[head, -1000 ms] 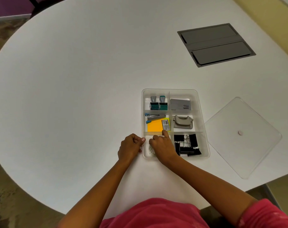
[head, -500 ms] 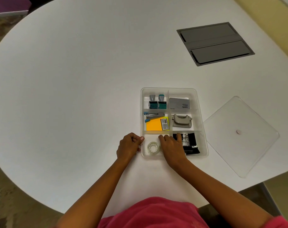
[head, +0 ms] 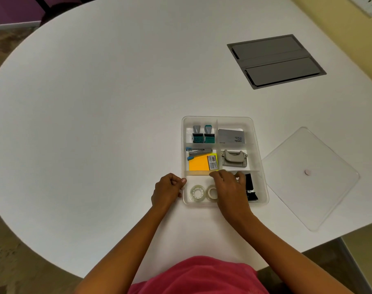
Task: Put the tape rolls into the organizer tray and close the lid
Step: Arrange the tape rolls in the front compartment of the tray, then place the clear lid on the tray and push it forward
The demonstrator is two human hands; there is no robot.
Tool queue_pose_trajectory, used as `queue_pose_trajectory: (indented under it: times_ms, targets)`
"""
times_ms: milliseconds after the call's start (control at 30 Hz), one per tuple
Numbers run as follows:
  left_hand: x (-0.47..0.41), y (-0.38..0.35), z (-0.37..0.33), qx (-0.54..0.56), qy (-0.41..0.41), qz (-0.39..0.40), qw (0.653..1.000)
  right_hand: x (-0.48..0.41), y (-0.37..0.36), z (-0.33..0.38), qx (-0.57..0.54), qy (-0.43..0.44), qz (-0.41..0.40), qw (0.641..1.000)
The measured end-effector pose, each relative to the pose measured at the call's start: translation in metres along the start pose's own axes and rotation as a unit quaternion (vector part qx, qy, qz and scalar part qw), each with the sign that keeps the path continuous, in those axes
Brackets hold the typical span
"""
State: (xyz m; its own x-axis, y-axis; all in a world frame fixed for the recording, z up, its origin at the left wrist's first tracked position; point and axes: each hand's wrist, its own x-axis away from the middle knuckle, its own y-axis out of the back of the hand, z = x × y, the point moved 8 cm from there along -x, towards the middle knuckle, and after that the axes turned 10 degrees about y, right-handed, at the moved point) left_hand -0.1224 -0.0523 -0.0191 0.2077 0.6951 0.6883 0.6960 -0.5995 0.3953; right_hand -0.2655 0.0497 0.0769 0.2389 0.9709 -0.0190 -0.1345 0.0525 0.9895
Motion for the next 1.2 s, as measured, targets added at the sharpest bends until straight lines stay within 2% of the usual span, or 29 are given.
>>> queue_pose_trajectory:
  times_ms: [133,300,367,467,567,767,900,967,1200]
  targets:
    - [0.0,0.0,-0.001,-0.011,0.004,-0.003,1.0,0.011,0.033,-0.03,-0.068,-0.039,-0.106,0.991]
    - [0.0,0.005,-0.005,-0.018,0.005,-0.006,1.0,0.043,0.033,-0.106,-0.096,-0.204,-0.168,0.96]
    - [-0.001,0.01,-0.006,0.004,0.011,-0.009,1.0,0.06,0.019,-0.139,-0.098,-0.28,-0.131,0.946]
    - [-0.004,0.02,-0.009,0.025,0.019,-0.017,0.999,0.081,-0.01,-0.171,-0.116,-0.346,-0.011,0.931]
    - [-0.003,0.021,-0.01,0.032,0.018,-0.011,0.999,0.093,-0.026,-0.175,-0.092,-0.324,0.069,0.939]
    - [0.01,0.019,0.003,0.044,0.021,-0.013,0.999,0.095,-0.031,-0.168,0.033,-0.246,0.119,0.961]
    - [0.02,0.017,0.015,0.06,0.024,-0.006,0.998,0.092,-0.029,-0.166,0.048,-0.22,0.141,0.964]
    - [0.024,0.018,0.018,0.068,0.025,-0.005,0.997,0.091,-0.022,-0.166,0.053,-0.223,0.121,0.966]
    - [0.035,0.023,0.02,0.103,0.024,-0.007,0.994,0.087,0.031,-0.152,0.038,-0.217,-0.06,0.974]
